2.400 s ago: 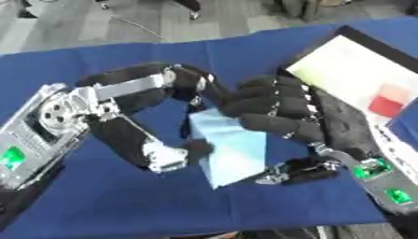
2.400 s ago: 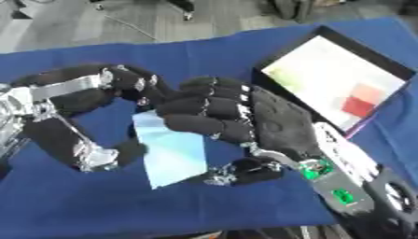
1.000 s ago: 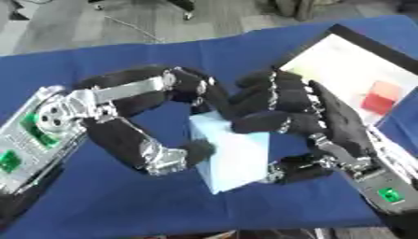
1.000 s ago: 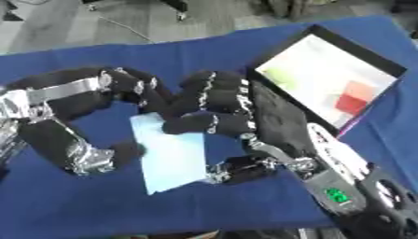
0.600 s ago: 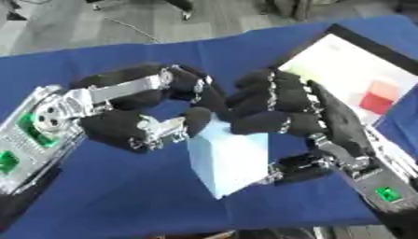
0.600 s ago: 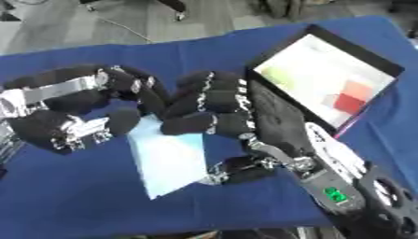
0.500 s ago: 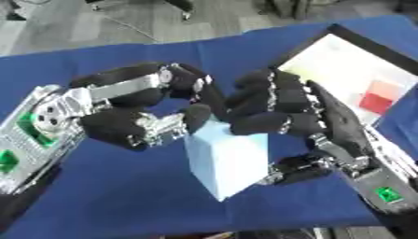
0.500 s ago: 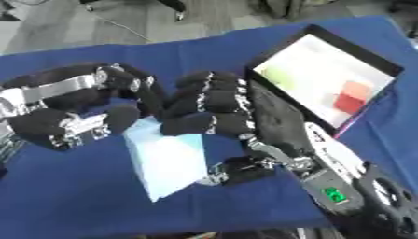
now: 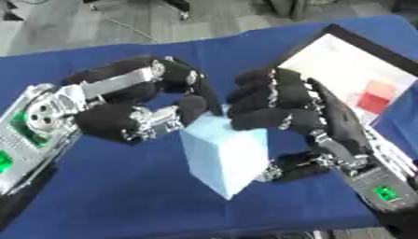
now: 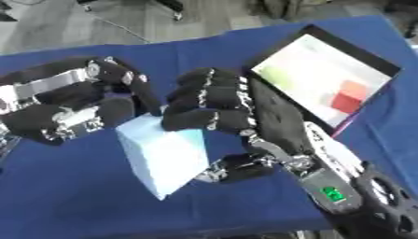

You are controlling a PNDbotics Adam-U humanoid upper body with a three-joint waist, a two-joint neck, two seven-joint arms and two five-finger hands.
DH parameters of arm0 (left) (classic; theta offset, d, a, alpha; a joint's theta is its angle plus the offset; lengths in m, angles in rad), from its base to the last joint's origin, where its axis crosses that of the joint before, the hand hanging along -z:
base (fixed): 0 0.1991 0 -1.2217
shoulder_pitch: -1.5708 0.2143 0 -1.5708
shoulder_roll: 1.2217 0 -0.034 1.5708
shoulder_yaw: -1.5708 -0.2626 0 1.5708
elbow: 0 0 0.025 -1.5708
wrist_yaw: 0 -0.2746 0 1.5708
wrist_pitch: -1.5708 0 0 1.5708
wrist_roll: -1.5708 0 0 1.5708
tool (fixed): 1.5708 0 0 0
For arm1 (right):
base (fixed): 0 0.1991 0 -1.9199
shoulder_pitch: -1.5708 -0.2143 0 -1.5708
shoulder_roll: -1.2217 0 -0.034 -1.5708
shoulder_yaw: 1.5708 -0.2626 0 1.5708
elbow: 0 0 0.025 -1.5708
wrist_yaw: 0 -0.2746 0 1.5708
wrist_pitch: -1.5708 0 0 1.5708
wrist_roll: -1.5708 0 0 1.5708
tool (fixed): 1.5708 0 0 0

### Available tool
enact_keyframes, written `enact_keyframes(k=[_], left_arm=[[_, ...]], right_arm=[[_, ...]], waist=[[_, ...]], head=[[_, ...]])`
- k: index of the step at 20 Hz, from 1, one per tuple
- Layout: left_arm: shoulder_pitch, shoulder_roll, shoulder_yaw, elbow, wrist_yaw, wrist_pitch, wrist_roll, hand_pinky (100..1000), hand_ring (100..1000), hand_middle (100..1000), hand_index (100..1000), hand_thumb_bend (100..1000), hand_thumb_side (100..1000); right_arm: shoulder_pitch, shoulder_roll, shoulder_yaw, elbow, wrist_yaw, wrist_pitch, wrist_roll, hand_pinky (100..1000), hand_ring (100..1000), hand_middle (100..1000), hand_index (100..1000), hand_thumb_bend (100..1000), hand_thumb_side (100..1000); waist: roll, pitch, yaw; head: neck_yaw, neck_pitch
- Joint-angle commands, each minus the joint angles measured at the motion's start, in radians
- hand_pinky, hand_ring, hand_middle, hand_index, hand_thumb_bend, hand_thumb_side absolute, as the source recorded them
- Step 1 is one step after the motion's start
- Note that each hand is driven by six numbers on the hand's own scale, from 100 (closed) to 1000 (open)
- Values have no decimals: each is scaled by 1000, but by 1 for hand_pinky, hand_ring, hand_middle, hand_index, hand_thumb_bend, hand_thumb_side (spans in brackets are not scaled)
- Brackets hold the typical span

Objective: Pick up the objects with one hand, pass them to the other hand, and then place them into the box on the other side of the table.

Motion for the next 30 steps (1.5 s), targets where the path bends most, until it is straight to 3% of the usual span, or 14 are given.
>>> enact_keyframes(k=[1, 7, 12, 16, 19, 23, 27, 30], left_arm=[[-13, 6, 30, -12, 2, 3, 43, 798, 488, 505, 674, 100, 713], [-37, 0, 58, -12, 10, 3, 106, 799, 491, 508, 677, 100, 683], [-59, -3, 66, -12, 21, 1, 127, 800, 494, 511, 679, 100, 677], [-47, 6, 94, -12, 31, -7, 148, 800, 495, 511, 678, 100, 658], [-20, 26, 154, -12, 46, -33, 197, 799, 496, 512, 679, 100, 630], [48, 35, 246, -12, 54, -81, 275, 799, 498, 514, 682, 100, 618], [138, 9, 324, -12, 31, -135, 341, 798, 502, 517, 685, 100, 617], [193, -21, 366, -12, -1, -167, 375, 800, 504, 519, 685, 100, 627]], right_arm=[[-11, -12, -11, -21, 0, -5, -7, 765, 702, 590, 369, 100, 100], [-17, -28, 13, -21, -21, -31, 19, 768, 705, 583, 376, 100, 100], [-40, -75, 58, -21, -57, -83, 105, 769, 705, 580, 379, 100, 100], [-17, -104, 21, -21, -53, -69, 139, 769, 707, 579, 384, 100, 100], [16, -151, -38, -21, -52, 6, 126, 772, 714, 564, 404, 100, 100], [69, -224, -122, 19, -99, 205, 118, 779, 732, 533, 447, 100, 100], [66, -265, -223, 252, -153, 383, 85, 782, 742, 508, 539, 100, 100], [27, -268, -291, 473, -175, 460, 37, 789, 753, 508, 643, 100, 114]], waist=[[-5, -9, 2], [-8, -8, 6], [-9, -4, 12], [-12, -3, 10], [-12, -2, 15], [-7, -1, 38], [-2, -1, 74], [-2, 0, 98]], head=[[-5, -2], [-12, -2], [-27, -2], [-64, -2], [-101, -2], [-161, -2], [-220, -2], [-247, -2]])
